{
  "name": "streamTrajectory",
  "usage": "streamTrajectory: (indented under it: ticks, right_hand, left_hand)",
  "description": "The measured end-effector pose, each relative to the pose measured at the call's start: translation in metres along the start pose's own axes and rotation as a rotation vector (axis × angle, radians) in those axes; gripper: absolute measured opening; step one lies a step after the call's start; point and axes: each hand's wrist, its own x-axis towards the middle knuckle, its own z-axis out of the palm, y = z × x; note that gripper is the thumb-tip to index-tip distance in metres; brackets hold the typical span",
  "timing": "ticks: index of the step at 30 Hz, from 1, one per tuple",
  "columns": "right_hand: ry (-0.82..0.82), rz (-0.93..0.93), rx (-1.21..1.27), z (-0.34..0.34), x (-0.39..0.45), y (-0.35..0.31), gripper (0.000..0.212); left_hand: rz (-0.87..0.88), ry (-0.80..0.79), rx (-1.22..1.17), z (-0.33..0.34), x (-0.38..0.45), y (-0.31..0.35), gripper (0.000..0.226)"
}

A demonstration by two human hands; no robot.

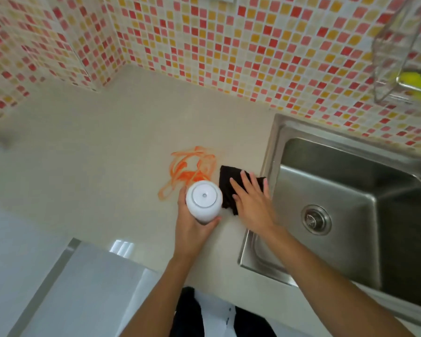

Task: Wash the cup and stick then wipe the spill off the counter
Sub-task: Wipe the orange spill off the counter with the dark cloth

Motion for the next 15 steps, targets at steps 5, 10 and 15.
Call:
streamTrajectory:
  ticks: [5, 10, 15]
  right_hand:
    - [-0.025, -0.003, -0.040, 0.012, 0.039, -0.005, 0.055]
    - [0.059, 0.181, -0.001, 0.024, 0.039, -0.039, 0.057]
    - [0.082, 0.101, 0.035, 0.042, -0.011, -0.116, 0.054]
  left_hand:
    - [0.039, -0.005, 0.060, -0.002, 0.006, -0.005, 0.099]
    - [-0.012, 0.102, 0.060, -0.025, 0.017, -0.004, 0.094]
    - [0.003, 0.221, 0.043, -0.084, 0.077, 0.007, 0.100]
